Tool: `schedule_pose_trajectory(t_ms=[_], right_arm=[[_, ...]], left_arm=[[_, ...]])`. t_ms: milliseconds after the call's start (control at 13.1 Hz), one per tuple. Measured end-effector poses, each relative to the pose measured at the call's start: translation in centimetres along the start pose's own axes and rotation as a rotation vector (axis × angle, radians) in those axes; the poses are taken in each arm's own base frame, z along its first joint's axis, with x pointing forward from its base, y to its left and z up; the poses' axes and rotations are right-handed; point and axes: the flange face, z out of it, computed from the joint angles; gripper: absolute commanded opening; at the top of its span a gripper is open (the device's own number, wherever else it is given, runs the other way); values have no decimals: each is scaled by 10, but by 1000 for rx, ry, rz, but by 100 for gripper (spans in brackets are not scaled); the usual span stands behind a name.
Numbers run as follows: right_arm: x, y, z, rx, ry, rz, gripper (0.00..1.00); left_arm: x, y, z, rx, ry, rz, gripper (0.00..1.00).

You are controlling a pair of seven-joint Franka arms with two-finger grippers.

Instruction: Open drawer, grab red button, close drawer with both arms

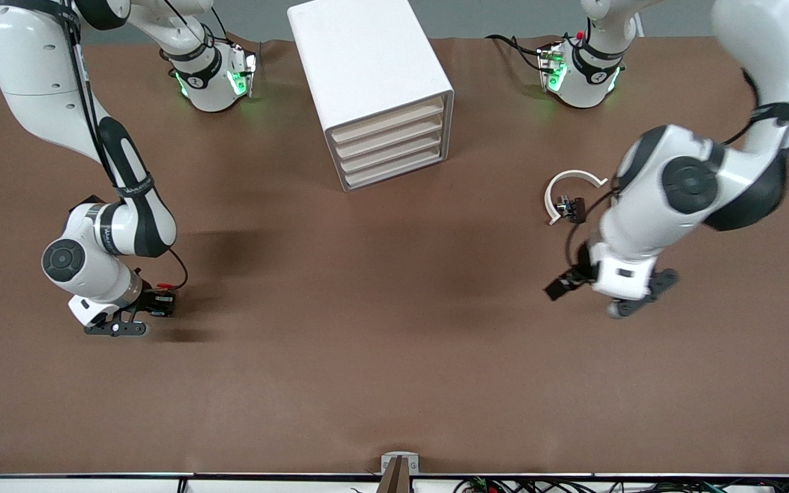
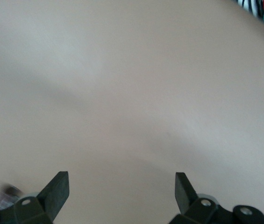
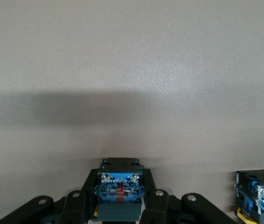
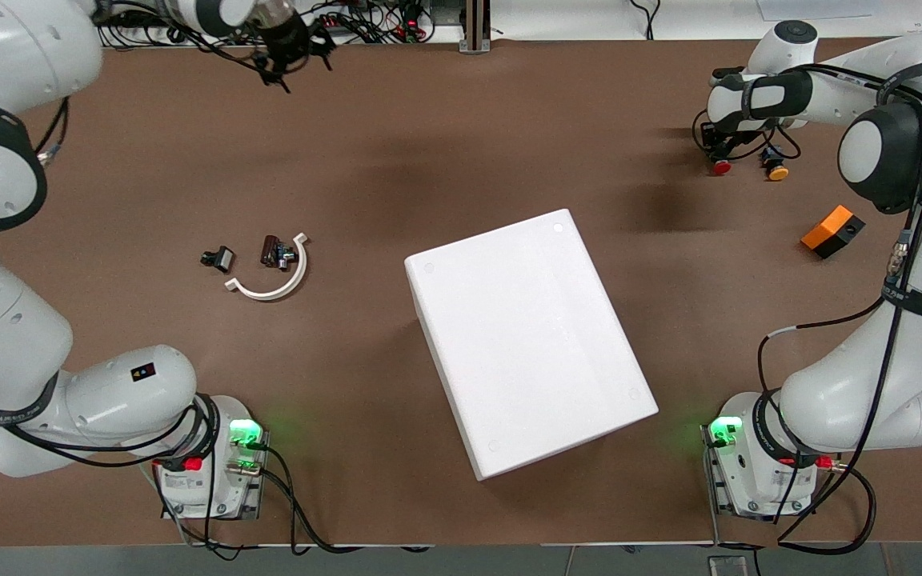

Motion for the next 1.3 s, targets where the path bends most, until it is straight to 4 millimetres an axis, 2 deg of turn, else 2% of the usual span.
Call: schedule_pose_trajectory(t_ms=[76, 305, 534, 762, 915, 1143, 1296], right_arm=[[0, 0, 0, 0, 0, 0, 100], [0, 0, 0, 0, -1, 0, 100], [1, -1, -2, 1, 2, -1, 100], [11, 0, -21, 2, -27, -2, 100], [24, 1, -55, 4, -64, -2, 100], [36, 1, -132, 11, -101, -2, 100], [35, 0, -189, 16, -120, -5, 100]], left_arm=[[17, -20, -21, 27, 20, 38, 100], [47, -61, -86, 111, 28, 178, 100], [62, -91, -127, 166, -16, 309, 100], [57, -96, -159, 181, -3, 383, 100], [42, -95, -177, 197, -11, 409, 100], [36, -105, -195, 180, -34, 458, 100], [39, -123, -206, 148, -48, 496, 100]])
